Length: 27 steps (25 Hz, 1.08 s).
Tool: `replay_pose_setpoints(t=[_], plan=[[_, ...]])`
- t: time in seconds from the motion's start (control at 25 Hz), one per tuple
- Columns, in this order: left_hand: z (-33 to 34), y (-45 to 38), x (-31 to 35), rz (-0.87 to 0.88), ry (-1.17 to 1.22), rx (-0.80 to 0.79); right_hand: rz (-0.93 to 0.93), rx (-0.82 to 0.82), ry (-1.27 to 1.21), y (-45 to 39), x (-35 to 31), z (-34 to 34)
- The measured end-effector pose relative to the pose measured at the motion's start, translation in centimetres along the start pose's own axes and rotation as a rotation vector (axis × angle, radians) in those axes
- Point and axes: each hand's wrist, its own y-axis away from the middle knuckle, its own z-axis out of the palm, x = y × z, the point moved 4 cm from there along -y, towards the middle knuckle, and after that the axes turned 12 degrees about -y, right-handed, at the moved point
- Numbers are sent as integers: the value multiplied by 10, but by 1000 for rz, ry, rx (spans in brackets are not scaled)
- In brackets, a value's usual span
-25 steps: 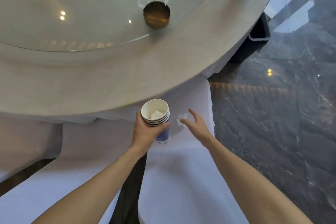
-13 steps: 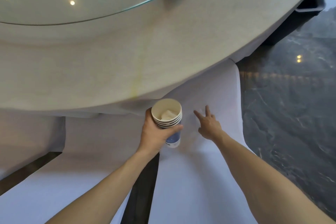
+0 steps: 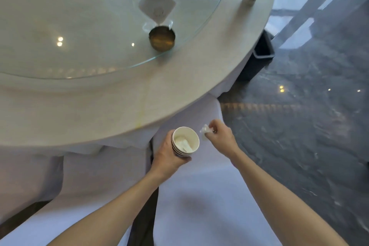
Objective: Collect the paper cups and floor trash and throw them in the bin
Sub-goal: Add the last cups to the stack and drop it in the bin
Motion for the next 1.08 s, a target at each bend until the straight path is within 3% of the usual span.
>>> replay_pose_setpoints(t=[0.16, 0.24, 0.52, 0.72, 0.88, 1.08], plan=[[-14, 26, 61, 102, -10, -32, -167, 120, -247, 58, -85, -55], [-14, 39, 86, 131, -7, -33, -254, 139, -250, 87, -104, -70], [16, 72, 158, 295, -79, 56, -417, 10, 299, 147, -91, -111], [70, 114, 215, 334, -69, 123, -578, -38, 419, 196, -72, -189], [121, 150, 263, 325, -27, 159, -497, -252, 553, 226, -33, -246], [178, 168, 311, 327, -84, 182, -250, -347, 409, 224, 8, -305]])
